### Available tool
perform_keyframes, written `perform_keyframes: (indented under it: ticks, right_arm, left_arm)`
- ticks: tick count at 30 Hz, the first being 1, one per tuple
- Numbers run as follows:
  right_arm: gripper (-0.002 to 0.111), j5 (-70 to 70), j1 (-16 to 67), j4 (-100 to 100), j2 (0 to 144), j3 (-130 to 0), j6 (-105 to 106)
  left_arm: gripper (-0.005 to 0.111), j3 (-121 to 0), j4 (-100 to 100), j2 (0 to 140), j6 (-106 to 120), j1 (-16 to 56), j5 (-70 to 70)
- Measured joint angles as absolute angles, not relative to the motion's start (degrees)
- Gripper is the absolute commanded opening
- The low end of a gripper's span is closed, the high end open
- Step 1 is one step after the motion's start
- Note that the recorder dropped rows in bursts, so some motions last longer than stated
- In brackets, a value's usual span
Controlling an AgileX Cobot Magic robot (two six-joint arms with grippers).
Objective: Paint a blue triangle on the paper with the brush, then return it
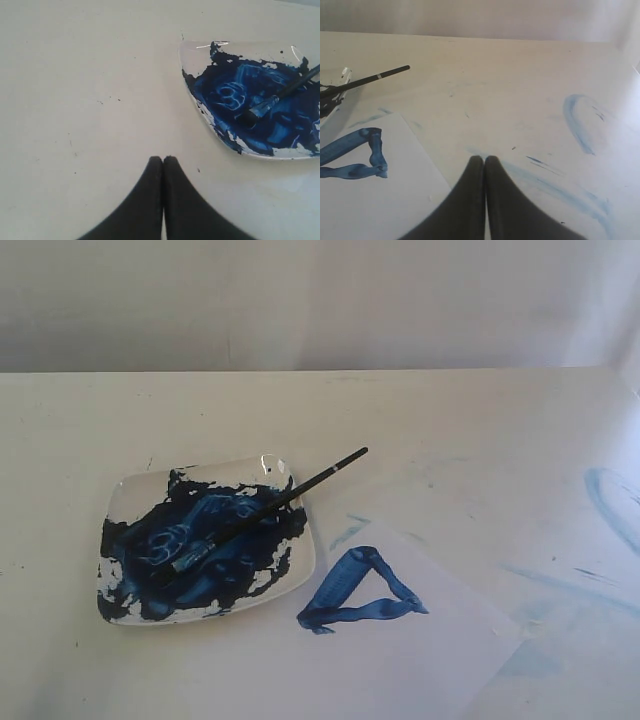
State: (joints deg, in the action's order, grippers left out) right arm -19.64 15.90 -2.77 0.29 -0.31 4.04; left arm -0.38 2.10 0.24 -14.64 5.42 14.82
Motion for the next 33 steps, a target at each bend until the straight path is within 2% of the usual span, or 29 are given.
perform_keyframes:
  ticks: [9,25,33]
  right_arm:
    - [0.000,-19.6,15.9,-2.8,0.3,-0.3,4.0]
    - [0.000,-19.6,15.9,-2.8,0.3,-0.3,4.0]
    - [0.000,-19.6,15.9,-2.8,0.3,-0.3,4.0]
  left_arm:
    - [0.000,-0.3,1.9,0.2,-15.8,5.4,14.0]
    - [0.000,-0.3,3.1,0.2,-4.5,5.3,14.0]
    - [0.000,-0.3,3.2,0.2,-4.2,1.5,13.9]
